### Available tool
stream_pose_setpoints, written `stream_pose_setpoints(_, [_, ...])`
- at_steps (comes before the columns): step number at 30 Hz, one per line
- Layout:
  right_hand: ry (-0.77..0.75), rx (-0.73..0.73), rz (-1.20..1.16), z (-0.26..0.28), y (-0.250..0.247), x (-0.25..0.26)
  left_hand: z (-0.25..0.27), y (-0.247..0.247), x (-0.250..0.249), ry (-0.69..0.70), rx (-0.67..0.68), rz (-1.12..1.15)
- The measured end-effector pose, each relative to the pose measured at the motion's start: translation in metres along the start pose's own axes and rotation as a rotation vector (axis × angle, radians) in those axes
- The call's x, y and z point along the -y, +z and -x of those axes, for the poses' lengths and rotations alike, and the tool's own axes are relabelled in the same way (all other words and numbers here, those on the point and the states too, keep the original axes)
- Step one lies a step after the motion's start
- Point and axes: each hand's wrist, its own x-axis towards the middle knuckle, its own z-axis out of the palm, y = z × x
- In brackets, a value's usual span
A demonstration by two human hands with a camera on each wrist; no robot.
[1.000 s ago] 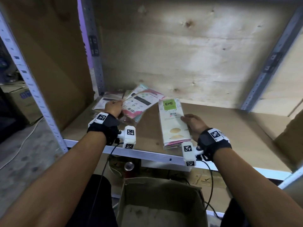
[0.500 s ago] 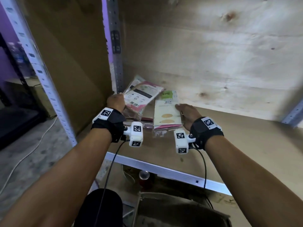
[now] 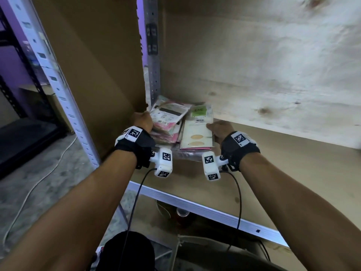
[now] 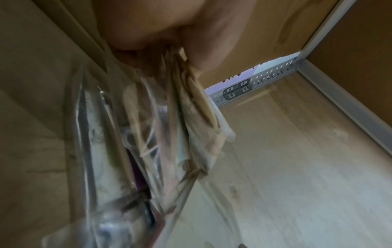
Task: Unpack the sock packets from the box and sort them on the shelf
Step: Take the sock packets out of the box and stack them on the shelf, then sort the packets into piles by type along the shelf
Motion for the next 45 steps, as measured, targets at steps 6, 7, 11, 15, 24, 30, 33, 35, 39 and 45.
stream_pose_setpoints(6, [-0.013, -0.037, 0.245, -0.019, 0.007, 0.000, -0.006, 0.004, 0.008, 0.059, 0.099, -0.122])
stream_pose_setpoints(7, [0.001, -0.041, 0.265, -0.021, 0.007, 0.000, -0.007, 0.005, 0.011, 0.062, 0.124, -0.126])
stream_pose_setpoints(11, [0.025, -0.085, 0.260, -0.025, 0.006, -0.007, -0.008, 0.007, 0.018, 0.103, 0.122, -0.148])
stream_pose_setpoints(15, [0.056, -0.029, 0.166, -0.016, 0.007, -0.022, -0.010, 0.000, 0.022, 0.164, 0.162, -0.197])
stream_pose_setpoints(24, [-0.033, -0.056, 0.442, 0.011, -0.010, -0.040, 0.007, -0.011, 0.016, 0.245, 0.288, -0.331])
stream_pose_setpoints(30, [-0.080, -0.025, 0.533, 0.028, -0.040, -0.045, 0.036, -0.005, -0.005, 0.400, 0.024, -0.354])
stream_pose_setpoints(33, [-0.087, -0.017, 0.413, 0.038, -0.058, -0.052, 0.061, 0.004, -0.018, 0.477, -0.037, -0.247])
stream_pose_setpoints(35, [-0.111, -0.015, 0.315, 0.046, -0.071, -0.056, 0.080, 0.011, -0.024, 0.539, -0.056, -0.202])
stream_pose_setpoints(39, [-0.143, -0.029, 0.129, 0.065, -0.098, -0.067, 0.118, 0.035, -0.030, 0.618, 0.021, -0.199])
stream_pose_setpoints(45, [-0.214, -0.072, -0.031, 0.090, -0.140, -0.076, 0.151, 0.083, -0.032, 0.508, 0.230, -0.177])
